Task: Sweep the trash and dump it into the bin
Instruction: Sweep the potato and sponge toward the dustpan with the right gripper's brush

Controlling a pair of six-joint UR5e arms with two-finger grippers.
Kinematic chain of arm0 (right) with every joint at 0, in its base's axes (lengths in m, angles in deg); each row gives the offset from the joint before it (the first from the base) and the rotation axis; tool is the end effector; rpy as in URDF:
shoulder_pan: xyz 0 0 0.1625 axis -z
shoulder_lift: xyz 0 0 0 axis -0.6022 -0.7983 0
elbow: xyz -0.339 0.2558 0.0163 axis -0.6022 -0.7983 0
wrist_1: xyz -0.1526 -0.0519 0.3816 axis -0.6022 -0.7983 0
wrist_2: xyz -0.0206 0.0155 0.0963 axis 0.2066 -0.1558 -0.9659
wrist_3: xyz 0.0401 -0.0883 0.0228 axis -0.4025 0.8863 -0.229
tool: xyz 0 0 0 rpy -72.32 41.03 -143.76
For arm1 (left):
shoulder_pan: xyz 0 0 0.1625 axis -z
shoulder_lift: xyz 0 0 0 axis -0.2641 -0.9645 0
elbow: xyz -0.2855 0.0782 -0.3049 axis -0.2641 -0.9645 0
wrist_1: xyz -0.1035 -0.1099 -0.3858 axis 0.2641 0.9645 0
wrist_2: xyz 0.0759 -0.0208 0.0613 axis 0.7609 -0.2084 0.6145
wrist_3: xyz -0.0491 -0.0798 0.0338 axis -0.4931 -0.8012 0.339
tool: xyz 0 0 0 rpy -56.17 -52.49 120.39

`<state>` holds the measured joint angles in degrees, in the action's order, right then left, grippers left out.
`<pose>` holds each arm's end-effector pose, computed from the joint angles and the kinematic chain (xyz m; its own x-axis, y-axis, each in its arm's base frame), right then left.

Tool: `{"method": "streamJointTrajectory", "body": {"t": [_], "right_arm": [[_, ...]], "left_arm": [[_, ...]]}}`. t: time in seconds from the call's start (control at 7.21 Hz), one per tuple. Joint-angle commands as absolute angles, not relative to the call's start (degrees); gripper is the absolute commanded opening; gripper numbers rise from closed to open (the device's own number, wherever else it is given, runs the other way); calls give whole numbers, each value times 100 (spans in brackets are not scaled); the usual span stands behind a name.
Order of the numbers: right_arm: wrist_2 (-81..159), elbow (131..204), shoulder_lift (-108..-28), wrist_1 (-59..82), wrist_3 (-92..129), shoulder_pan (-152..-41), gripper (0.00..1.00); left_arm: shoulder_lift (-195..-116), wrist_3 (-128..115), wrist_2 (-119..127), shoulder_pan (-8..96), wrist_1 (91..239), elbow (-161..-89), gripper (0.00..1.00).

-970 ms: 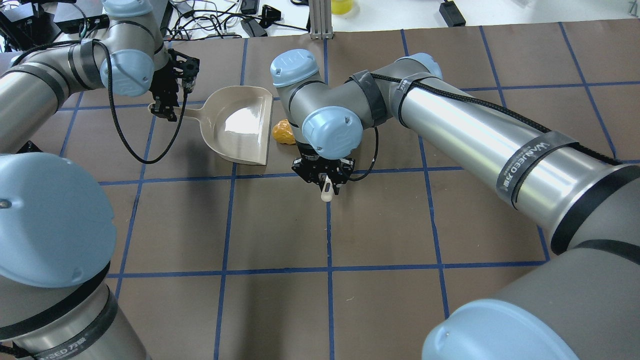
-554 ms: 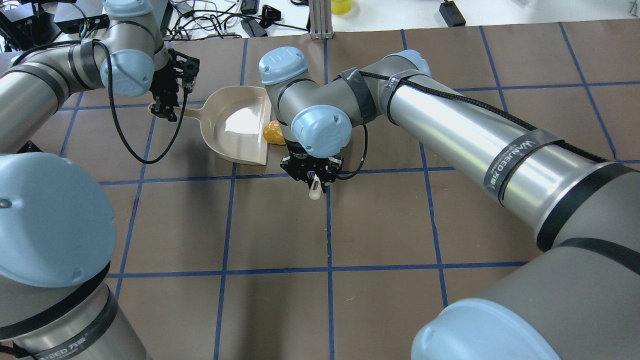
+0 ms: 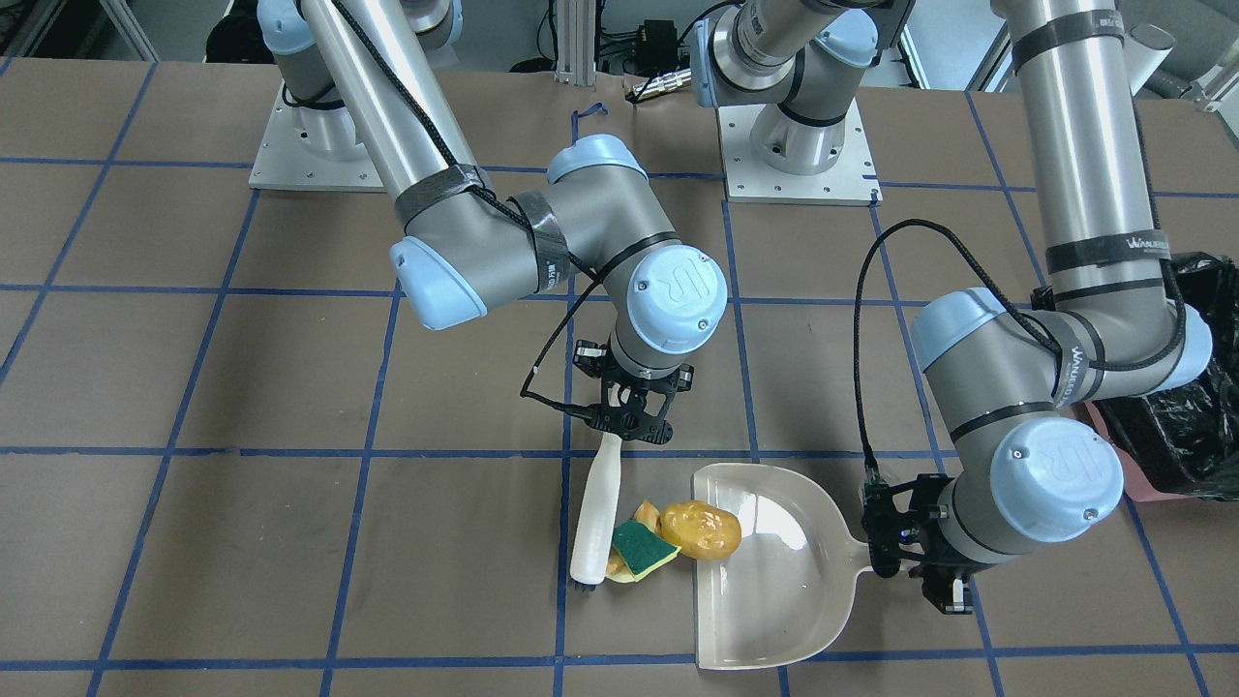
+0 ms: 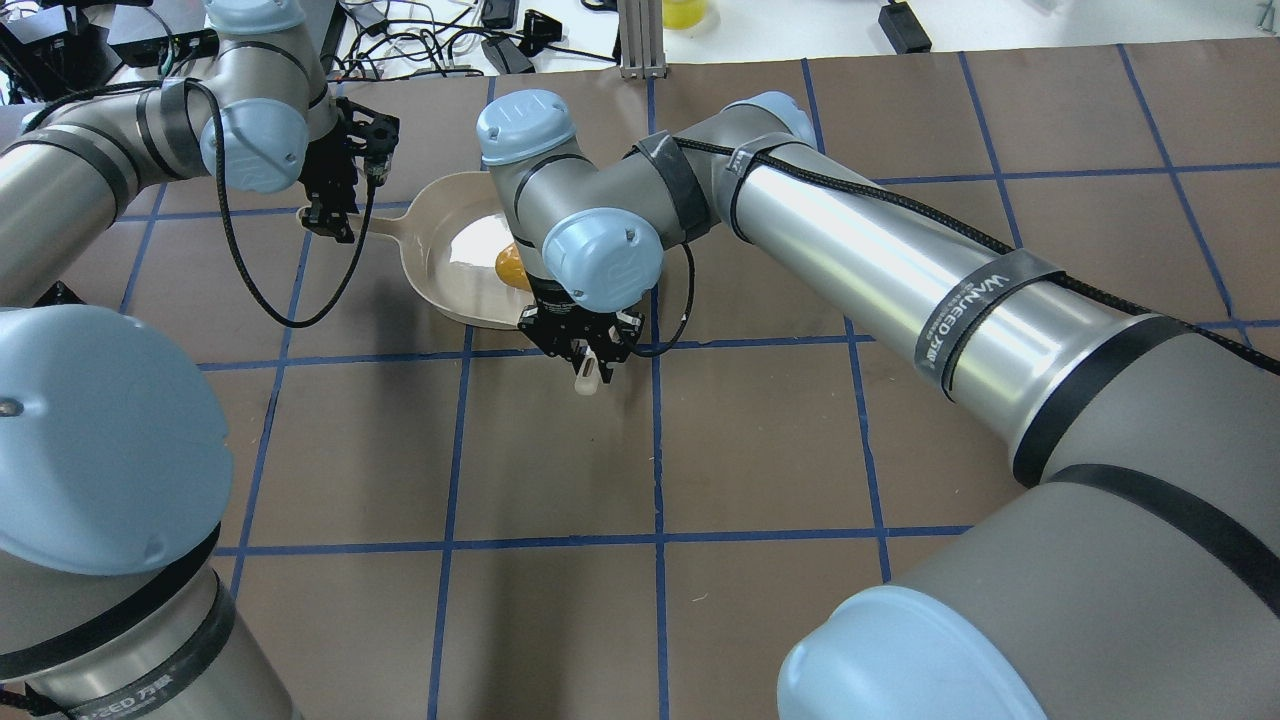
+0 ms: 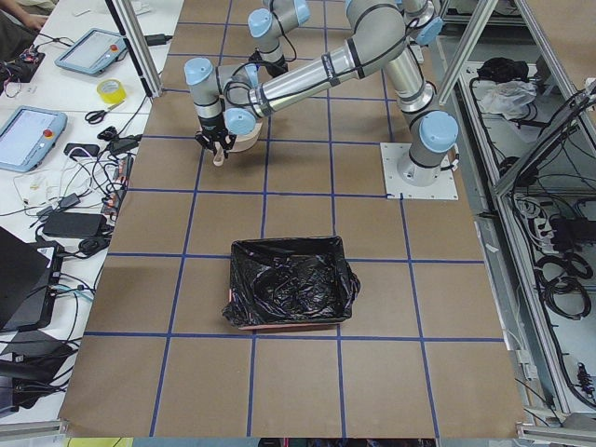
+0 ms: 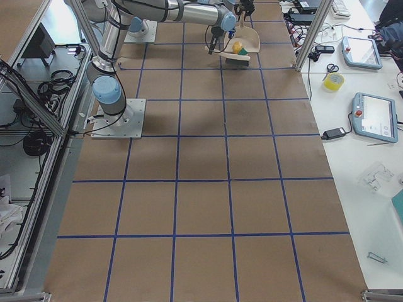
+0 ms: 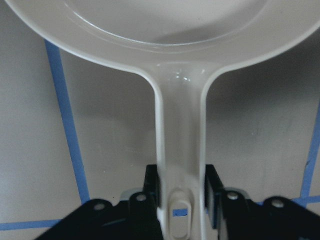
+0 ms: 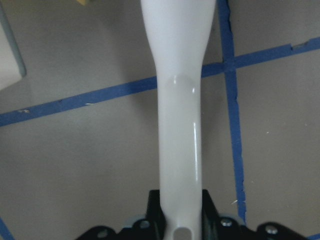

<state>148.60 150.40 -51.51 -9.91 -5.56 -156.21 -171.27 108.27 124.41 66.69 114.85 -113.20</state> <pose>0.4571 -0.5319 0.2361 -0.9742 0.1965 0.1109 0.2171 0.9503 0.2233 -0.0194 -0.7091 0.2430 0.0333 0.9981 0.0512 0.9880 -0.0406 0.1492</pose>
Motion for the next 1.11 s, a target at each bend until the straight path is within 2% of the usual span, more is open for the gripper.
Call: {"method": "streamJointTrajectory", "body": {"t": [0.0, 0.42, 0.97], "right_arm": [[14710, 14654, -4853, -1105, -661, -15769, 0], [14428, 14346, -4659, -1254, -784, -15902, 0], [14086, 14301, -4571, -1657, -846, -16043, 0]], "left_arm": [[-17127, 10827, 12441, 6669, 11485, -11320, 9], [-17127, 10827, 12441, 6669, 11485, -11329, 9], [-17127, 10827, 12441, 6669, 11485, -11337, 9]]}}
